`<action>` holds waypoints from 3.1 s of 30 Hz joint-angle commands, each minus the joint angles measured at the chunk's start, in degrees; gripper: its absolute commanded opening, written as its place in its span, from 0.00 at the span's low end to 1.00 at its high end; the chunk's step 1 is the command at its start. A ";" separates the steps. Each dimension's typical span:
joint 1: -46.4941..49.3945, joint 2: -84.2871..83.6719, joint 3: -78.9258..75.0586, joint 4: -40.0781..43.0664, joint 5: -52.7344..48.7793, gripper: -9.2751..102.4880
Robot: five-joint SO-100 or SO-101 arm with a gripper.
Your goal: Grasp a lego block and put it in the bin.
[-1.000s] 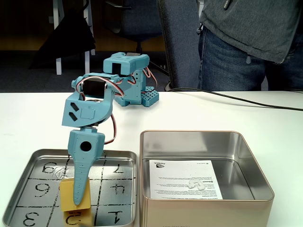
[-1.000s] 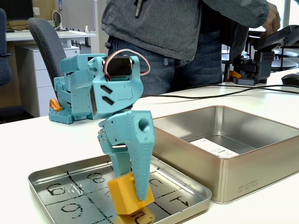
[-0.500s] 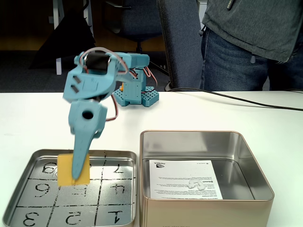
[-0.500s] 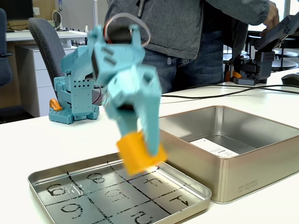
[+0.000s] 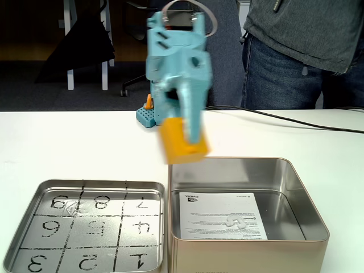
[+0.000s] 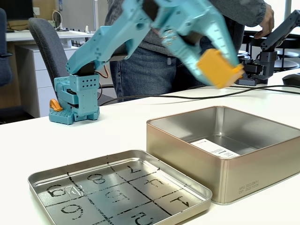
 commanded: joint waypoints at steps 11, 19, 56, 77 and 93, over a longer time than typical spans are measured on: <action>-11.78 -7.29 -2.20 5.71 -8.35 0.08; -7.38 -17.75 -2.29 3.34 -10.20 0.08; 5.27 3.96 -2.29 1.14 6.06 0.26; 17.58 -11.34 -2.37 -22.50 0.09 0.08; 12.39 -9.32 -2.37 -21.09 -3.16 0.08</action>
